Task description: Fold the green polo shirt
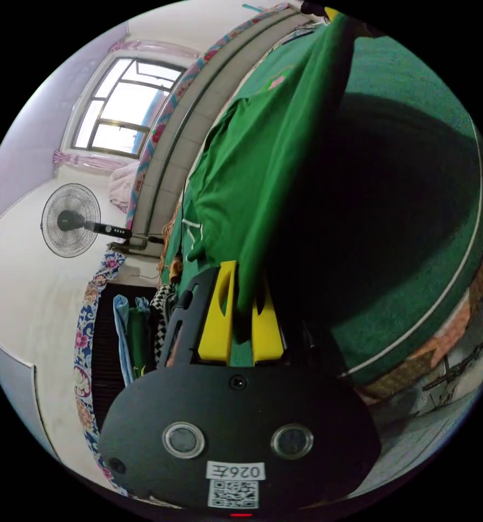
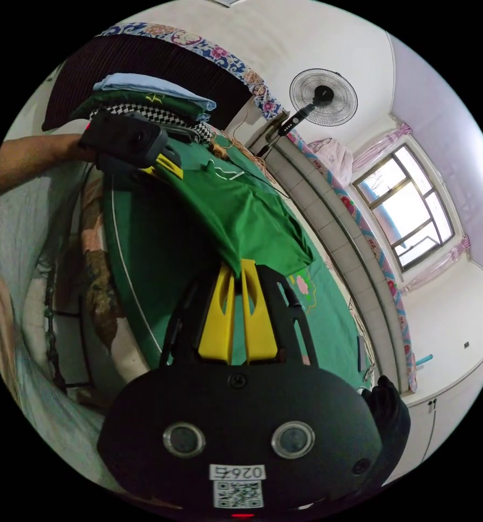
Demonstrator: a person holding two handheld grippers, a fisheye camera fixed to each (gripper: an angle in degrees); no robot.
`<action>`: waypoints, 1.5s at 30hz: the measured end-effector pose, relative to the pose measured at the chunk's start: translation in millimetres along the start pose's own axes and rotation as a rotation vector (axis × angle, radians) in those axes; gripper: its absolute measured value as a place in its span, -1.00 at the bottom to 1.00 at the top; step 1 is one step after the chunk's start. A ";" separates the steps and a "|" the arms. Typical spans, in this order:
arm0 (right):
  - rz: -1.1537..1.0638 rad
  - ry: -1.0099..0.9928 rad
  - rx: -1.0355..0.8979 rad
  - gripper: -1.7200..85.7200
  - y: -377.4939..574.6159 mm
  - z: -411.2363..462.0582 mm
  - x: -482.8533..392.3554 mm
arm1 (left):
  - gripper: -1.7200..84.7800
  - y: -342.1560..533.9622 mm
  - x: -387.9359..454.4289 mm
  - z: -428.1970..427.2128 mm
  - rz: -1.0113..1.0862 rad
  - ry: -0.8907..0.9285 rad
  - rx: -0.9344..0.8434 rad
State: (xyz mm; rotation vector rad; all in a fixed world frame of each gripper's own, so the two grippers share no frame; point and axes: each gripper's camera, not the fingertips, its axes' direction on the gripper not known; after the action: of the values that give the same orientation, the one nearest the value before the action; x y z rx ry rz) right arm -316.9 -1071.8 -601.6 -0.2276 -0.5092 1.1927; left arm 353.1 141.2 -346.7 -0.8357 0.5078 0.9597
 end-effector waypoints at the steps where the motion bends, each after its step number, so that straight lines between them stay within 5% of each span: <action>1: 0.005 -0.021 -0.003 -1.00 -2.2 -4.4 7.4 | -0.93 3.9 -2.1 -0.4 -0.003 -0.008 -0.016; 18: -0.225 -0.337 -0.053 -1.00 -30.4 -129.8 64.6 | -0.97 66.1 -7.8 -169.5 0.425 -0.202 0.137; 26: 0.169 -0.434 0.008 -1.00 -84.9 -124.2 237.5 | -0.95 16.9 -115.4 -184.0 0.511 -0.216 0.256; 35: 0.467 -0.730 -0.164 -0.99 -155.9 41.3 456.1 | -0.95 -150.9 -272.4 -64.8 0.601 0.160 0.162; 45: 0.687 -0.967 -0.382 -0.99 -188.3 216.2 573.3 | -0.87 -276.3 -359.6 99.1 0.554 0.687 -0.090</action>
State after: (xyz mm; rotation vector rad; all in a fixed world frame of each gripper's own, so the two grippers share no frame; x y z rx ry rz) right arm -110.5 -629.5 -186.1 -0.1365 -1.6037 1.8500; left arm 416.1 -46.2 73.3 -1.1361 1.3466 1.1922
